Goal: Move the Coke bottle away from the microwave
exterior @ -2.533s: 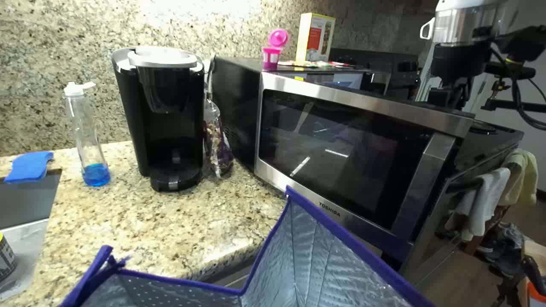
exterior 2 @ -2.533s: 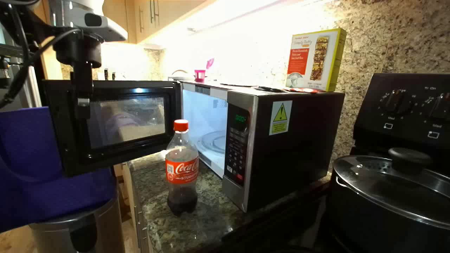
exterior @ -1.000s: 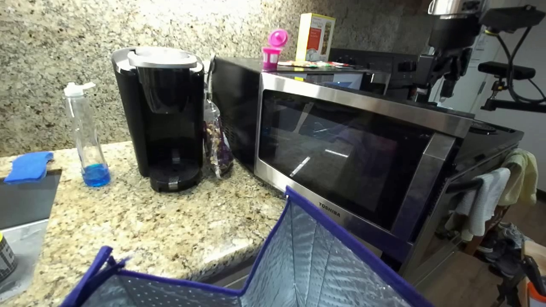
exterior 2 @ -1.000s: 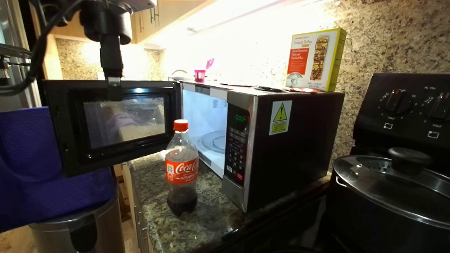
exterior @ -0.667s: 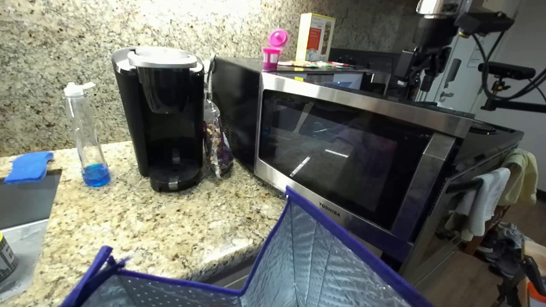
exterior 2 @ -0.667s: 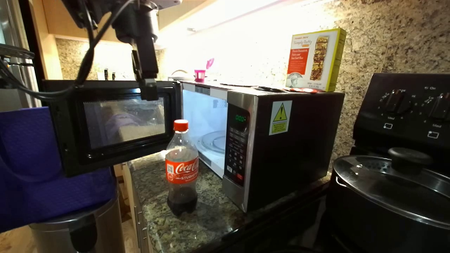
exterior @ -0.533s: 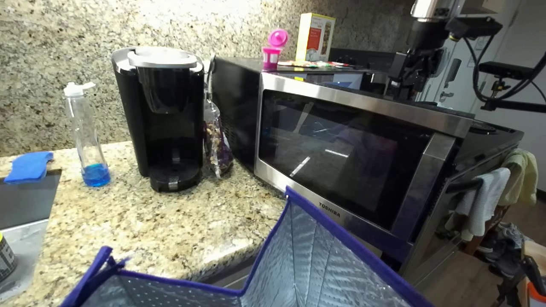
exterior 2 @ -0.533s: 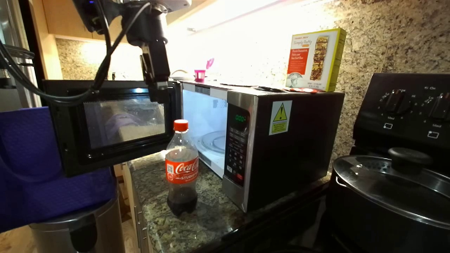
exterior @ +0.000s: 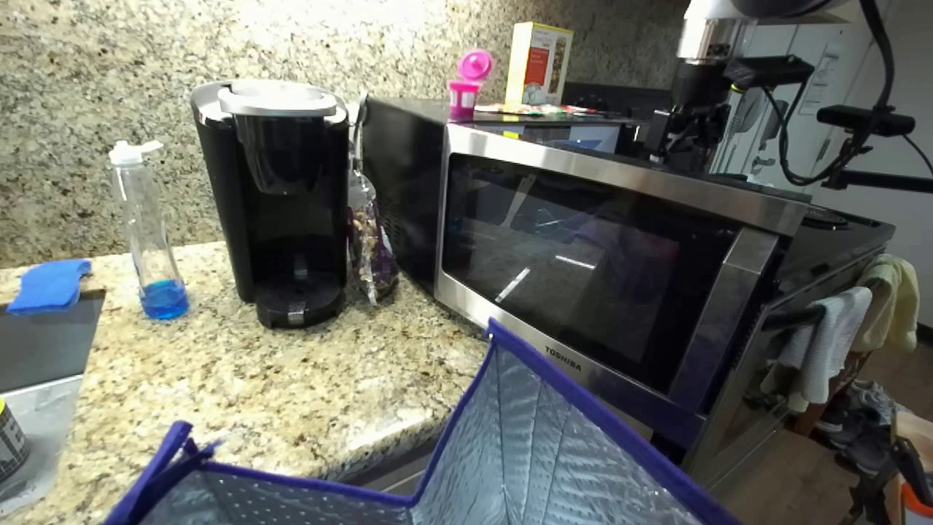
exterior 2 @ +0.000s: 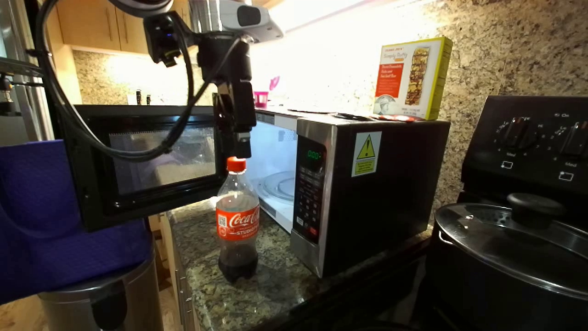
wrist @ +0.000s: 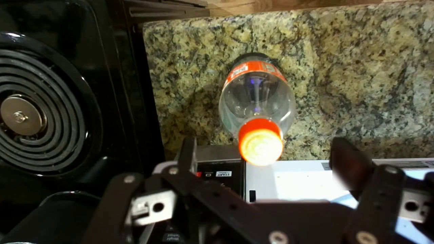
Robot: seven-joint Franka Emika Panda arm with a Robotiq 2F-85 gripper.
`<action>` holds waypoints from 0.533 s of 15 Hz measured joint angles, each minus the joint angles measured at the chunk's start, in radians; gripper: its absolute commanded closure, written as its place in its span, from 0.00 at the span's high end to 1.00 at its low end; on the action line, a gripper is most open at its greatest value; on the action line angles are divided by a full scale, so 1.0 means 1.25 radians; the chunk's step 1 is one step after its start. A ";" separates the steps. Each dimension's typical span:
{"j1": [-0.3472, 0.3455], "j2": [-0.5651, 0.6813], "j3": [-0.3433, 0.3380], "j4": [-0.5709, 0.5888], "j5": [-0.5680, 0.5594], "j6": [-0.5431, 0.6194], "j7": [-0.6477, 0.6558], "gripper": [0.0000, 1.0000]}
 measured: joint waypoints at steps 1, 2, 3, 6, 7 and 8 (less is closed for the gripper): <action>0.000 0.012 -0.003 0.008 0.008 0.000 -0.008 0.74; 0.000 0.022 -0.005 0.016 0.015 0.002 -0.018 0.73; 0.000 0.030 -0.007 0.022 0.023 0.003 -0.020 0.70; -0.001 0.047 -0.012 0.038 0.047 0.002 -0.024 0.49; -0.002 0.050 -0.013 0.041 0.053 0.002 -0.024 0.42; -0.004 0.052 -0.014 0.041 0.057 0.002 -0.024 0.34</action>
